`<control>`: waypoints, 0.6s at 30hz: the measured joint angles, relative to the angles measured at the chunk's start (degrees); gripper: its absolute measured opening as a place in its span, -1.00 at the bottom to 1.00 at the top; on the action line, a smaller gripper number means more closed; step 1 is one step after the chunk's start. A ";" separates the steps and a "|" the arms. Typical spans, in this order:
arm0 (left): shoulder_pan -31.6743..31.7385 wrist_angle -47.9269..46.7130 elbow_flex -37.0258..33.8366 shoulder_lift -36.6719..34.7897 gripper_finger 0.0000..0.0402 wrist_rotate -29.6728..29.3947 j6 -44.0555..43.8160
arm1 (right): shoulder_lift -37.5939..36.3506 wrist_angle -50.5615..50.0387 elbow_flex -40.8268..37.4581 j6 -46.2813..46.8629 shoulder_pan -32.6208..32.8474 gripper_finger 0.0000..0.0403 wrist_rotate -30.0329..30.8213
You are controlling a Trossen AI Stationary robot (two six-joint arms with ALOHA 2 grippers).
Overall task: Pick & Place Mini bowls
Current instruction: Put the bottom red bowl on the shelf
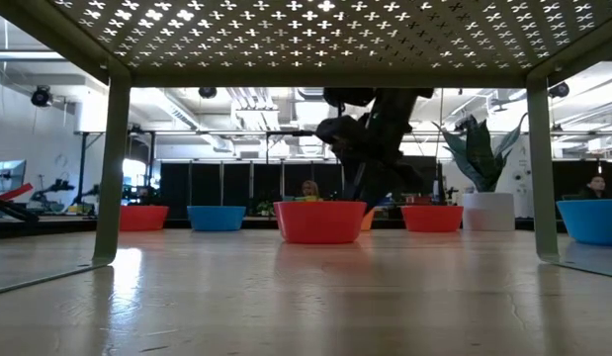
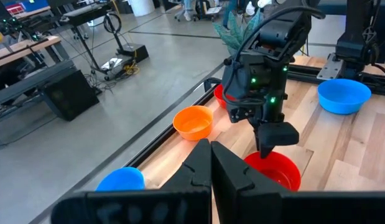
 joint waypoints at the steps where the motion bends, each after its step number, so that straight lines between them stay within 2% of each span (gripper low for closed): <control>1: -0.01 0.02 0.00 0.00 -1.00 0.02 0.00 | 0.00 0.89 -0.43 0.01 0.00 -0.30 0.00; 7: -0.02 0.02 0.00 0.00 -1.00 0.02 0.02 | 0.00 3.54 -2.87 0.78 0.32 -0.39 -0.13; 10: -0.01 0.02 0.00 0.00 -1.00 0.04 0.02 | 0.00 3.35 -3.02 0.92 0.39 -0.57 -0.13; 14: -0.01 0.02 0.00 0.02 -1.00 0.09 0.04 | 0.00 3.30 -2.95 1.02 0.42 -0.90 -0.11; 18: 0.00 0.02 0.00 0.02 -1.00 0.11 0.04 | 0.00 3.28 -2.40 0.62 0.42 -0.95 -0.07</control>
